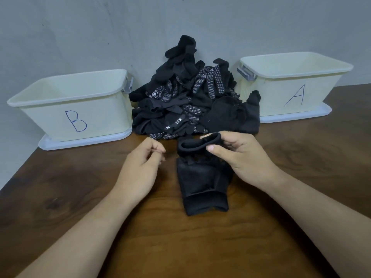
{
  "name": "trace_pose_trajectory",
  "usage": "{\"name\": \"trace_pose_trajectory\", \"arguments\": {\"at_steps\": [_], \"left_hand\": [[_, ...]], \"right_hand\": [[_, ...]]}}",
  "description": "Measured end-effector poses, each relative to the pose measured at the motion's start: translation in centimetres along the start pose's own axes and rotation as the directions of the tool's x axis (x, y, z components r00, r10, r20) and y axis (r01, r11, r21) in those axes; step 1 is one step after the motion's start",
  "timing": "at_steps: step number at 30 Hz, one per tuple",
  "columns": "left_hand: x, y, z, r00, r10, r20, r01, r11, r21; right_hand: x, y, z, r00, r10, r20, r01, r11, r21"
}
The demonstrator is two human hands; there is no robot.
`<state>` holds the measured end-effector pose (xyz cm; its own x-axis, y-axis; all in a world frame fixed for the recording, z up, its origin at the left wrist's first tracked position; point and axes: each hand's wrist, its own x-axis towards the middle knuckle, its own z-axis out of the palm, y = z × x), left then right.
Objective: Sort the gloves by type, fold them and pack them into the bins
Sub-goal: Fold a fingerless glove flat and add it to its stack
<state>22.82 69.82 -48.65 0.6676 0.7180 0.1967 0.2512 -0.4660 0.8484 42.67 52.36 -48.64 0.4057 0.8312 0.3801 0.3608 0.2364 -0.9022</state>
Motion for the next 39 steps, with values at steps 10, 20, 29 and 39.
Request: {"name": "trace_pose_trajectory", "arguments": {"at_steps": [10,20,29,39], "left_hand": [[-0.6,0.1,0.3,0.984,0.051,0.173,-0.081,0.982,0.171],[-1.4,0.4,0.8,0.953,0.111,0.281,-0.207,0.918,0.339],[-1.5,0.0,0.5,0.941,0.067,0.332,-0.19,0.916,0.353],[-1.8,0.1,0.9,0.935,0.059,0.35,-0.206,0.893,0.399]], "right_hand": [[-2.6,-0.3,-1.4,0.87,0.211,0.445,0.03,0.879,-0.475],[-2.6,-1.6,-3.0,0.918,-0.038,0.394,0.26,0.809,-0.527],[-3.5,-1.4,0.9,0.924,0.14,0.355,0.142,0.736,-0.662],[-3.2,-2.2,0.1,0.922,0.035,0.385,0.263,0.675,-0.69]]}}
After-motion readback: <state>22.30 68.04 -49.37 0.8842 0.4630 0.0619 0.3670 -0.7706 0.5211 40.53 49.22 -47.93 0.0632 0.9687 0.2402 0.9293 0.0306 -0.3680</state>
